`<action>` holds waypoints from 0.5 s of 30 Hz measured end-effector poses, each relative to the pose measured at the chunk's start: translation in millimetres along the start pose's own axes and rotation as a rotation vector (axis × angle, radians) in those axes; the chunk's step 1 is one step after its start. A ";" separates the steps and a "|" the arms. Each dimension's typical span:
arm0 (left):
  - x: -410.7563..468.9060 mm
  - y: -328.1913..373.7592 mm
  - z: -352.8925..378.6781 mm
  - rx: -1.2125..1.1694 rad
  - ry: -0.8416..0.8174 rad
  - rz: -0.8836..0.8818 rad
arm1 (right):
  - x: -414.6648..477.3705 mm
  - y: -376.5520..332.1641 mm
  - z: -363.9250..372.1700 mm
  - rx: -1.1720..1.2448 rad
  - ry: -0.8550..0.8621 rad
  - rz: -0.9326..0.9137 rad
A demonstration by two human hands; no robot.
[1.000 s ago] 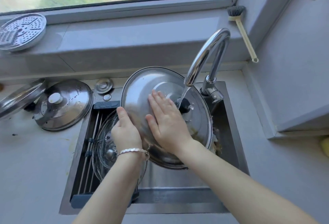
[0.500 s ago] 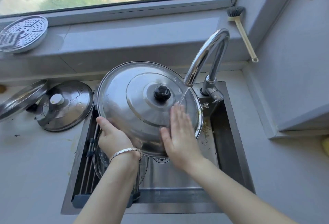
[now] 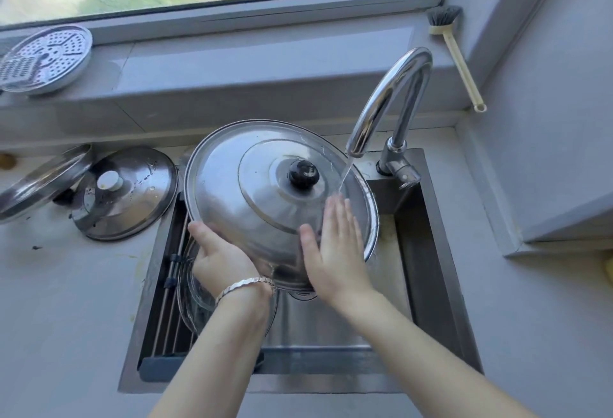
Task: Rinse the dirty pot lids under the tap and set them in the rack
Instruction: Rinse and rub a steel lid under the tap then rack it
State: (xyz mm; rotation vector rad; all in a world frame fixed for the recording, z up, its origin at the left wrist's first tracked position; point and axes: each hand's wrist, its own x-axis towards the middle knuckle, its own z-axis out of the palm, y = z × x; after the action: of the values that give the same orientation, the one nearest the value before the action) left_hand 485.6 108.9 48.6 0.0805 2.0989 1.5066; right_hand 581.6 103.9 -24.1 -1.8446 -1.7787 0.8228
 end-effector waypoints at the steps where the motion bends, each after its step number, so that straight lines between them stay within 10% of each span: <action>1: -1.3 -2.2 -1.5 -0.002 0.000 -0.010 | 12.8 4.3 -7.4 0.038 -0.014 0.103; 4: -6.5 -7.9 -7.2 0.017 0.028 0.007 | 29.8 12.3 -22.3 0.084 -0.016 0.309; 9: -10.4 -6.4 -1.7 -0.035 0.050 -0.001 | -15.3 -16.7 2.2 -0.089 0.009 -0.143; 15: -13.7 -7.2 -3.9 -0.018 0.037 0.018 | -11.7 -11.7 2.2 0.020 0.081 -0.129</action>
State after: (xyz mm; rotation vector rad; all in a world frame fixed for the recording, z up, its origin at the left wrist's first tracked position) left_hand 497.3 98.0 48.4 0.0659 2.1190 1.5484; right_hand 571.6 92.9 -16.4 -1.7058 -1.8107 0.7054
